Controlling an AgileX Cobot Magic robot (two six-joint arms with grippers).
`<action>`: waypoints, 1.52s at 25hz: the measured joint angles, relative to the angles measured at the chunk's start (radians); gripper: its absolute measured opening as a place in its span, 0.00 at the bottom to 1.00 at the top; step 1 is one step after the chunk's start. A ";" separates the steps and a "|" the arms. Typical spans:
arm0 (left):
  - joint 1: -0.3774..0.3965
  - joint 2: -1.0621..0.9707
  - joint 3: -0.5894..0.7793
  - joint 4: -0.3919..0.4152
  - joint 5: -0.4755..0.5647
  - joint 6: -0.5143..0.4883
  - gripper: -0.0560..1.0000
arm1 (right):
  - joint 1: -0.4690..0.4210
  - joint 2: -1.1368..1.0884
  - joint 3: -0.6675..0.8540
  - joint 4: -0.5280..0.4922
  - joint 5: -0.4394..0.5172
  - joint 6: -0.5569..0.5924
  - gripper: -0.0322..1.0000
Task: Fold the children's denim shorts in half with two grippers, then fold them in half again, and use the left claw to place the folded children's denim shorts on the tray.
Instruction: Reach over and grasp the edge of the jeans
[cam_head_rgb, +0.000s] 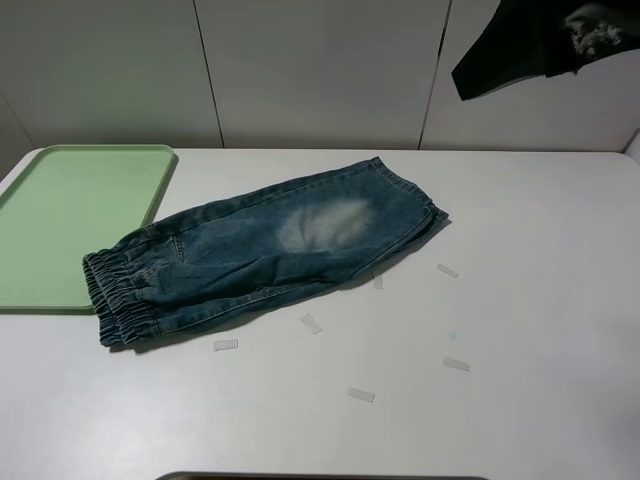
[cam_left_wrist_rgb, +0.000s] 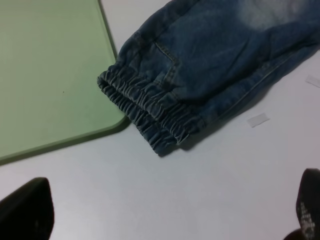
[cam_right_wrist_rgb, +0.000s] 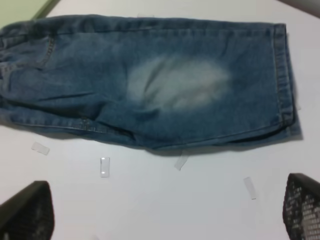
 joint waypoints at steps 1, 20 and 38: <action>0.000 0.000 0.000 0.000 0.000 0.000 0.97 | 0.000 0.001 0.021 0.010 -0.023 0.000 0.70; 0.000 0.000 0.000 0.000 0.000 0.000 0.97 | -0.119 0.531 -0.138 0.288 -0.084 -0.303 0.70; 0.000 0.000 0.000 0.000 0.000 0.000 0.97 | -0.241 1.103 -0.678 0.328 0.145 -0.482 0.70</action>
